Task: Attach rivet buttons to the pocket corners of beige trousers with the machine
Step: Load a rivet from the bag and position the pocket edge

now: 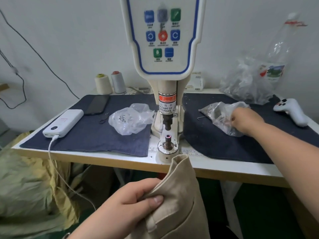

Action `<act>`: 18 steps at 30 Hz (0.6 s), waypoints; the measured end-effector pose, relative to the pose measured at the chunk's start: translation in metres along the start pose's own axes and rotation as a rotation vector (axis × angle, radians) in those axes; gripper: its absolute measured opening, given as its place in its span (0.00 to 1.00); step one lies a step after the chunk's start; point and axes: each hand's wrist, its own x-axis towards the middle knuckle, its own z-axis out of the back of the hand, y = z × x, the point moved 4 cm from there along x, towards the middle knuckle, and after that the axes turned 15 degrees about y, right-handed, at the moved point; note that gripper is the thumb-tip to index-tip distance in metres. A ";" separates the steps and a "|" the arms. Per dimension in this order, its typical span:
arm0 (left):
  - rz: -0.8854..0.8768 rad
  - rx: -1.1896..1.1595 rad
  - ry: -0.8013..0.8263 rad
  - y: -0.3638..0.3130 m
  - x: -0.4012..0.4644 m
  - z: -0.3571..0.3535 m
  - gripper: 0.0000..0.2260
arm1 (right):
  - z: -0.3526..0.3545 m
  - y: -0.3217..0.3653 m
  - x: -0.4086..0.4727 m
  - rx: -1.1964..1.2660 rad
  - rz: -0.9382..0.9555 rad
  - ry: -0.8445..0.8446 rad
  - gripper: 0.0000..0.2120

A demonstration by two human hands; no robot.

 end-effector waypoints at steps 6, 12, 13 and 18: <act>0.011 -0.041 0.045 0.004 -0.017 0.001 0.14 | 0.006 0.005 -0.001 0.003 0.027 -0.020 0.14; 0.017 -0.142 0.038 0.008 -0.026 0.006 0.16 | -0.001 -0.006 0.004 0.048 -0.063 -0.065 0.15; 0.012 -0.151 0.042 0.008 -0.026 0.006 0.17 | -0.001 -0.006 0.005 0.049 -0.077 -0.046 0.16; 0.005 -0.159 0.047 0.008 -0.022 0.003 0.17 | 0.007 0.009 0.001 0.008 -0.037 0.055 0.15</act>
